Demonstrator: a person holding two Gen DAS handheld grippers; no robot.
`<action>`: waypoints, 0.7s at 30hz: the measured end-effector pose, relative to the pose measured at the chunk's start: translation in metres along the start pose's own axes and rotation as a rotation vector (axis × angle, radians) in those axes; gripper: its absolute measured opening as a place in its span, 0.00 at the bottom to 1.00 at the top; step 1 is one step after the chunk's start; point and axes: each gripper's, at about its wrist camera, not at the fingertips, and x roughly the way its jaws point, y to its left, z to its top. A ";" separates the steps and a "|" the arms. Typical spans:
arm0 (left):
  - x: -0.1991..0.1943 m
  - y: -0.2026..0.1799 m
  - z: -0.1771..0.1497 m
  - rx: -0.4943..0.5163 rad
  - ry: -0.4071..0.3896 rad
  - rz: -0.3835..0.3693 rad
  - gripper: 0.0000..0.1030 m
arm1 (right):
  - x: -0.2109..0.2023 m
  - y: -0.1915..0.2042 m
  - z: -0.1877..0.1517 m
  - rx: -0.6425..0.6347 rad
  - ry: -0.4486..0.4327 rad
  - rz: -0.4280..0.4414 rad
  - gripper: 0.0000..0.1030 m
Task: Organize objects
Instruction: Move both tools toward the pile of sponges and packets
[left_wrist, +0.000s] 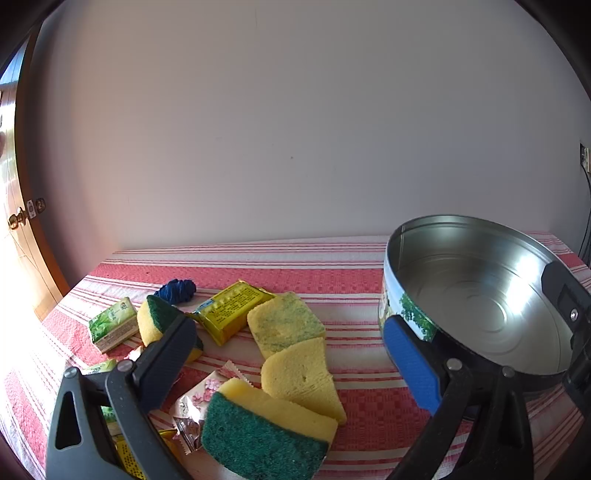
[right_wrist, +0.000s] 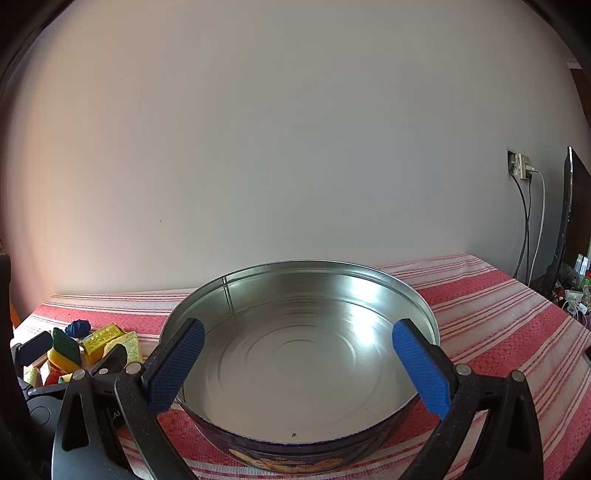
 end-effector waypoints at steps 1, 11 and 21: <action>0.001 0.000 0.000 -0.002 0.003 0.000 1.00 | 0.001 0.001 0.000 -0.002 0.004 -0.001 1.00; 0.004 0.001 0.002 -0.008 0.017 -0.005 1.00 | 0.000 -0.001 0.003 0.000 0.031 0.012 1.00; 0.006 0.000 0.001 -0.012 0.024 -0.004 1.00 | -0.003 -0.002 0.003 -0.003 0.035 0.015 1.00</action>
